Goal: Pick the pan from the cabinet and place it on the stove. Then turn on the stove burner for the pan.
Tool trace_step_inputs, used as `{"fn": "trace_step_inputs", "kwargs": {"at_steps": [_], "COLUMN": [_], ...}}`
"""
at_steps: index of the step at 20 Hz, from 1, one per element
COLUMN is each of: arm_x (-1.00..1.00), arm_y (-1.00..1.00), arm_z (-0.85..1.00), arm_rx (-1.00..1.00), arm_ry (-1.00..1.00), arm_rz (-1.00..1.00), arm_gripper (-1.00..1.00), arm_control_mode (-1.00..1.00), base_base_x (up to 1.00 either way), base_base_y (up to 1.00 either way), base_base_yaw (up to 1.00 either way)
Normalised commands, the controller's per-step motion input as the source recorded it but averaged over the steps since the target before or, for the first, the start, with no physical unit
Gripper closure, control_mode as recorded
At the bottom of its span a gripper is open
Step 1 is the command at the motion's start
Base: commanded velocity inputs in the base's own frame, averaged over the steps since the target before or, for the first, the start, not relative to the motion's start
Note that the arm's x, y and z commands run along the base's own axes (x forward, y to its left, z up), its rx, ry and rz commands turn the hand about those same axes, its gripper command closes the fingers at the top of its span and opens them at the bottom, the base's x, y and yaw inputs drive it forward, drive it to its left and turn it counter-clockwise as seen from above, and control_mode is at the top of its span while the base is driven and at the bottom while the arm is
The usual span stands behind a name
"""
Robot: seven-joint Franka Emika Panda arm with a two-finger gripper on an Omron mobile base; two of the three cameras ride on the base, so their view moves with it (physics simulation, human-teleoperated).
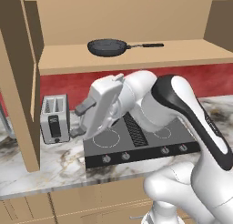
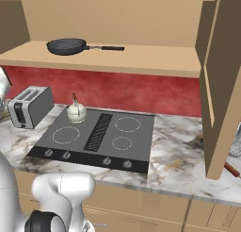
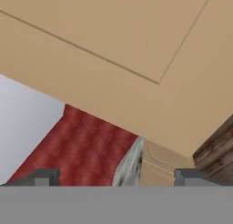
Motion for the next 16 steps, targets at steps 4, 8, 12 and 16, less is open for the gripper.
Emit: {"fn": "trace_step_inputs", "kwargs": {"at_steps": [4,8,12,16], "arm_x": [-0.08,-0.03,0.00,0.00], "arm_y": [-0.57,-0.59,-0.62,-0.60], "arm_z": [0.08,0.15,0.20,0.16], "arm_rx": [0.00,0.00,0.00,0.00], "arm_ry": [-0.26,-0.31,-0.30,-0.33], "arm_rz": [0.00,0.00,0.00,0.00], "arm_gripper": [-1.00,-1.00,-1.00,-1.00], "arm_control_mode": [-1.00,-1.00,-1.00,-1.00], "base_base_x": [0.00,0.00,0.00,0.00], "base_base_y": [0.00,0.00,0.00,0.00], "base_base_yaw": [0.00,0.00,0.00,0.00]}}
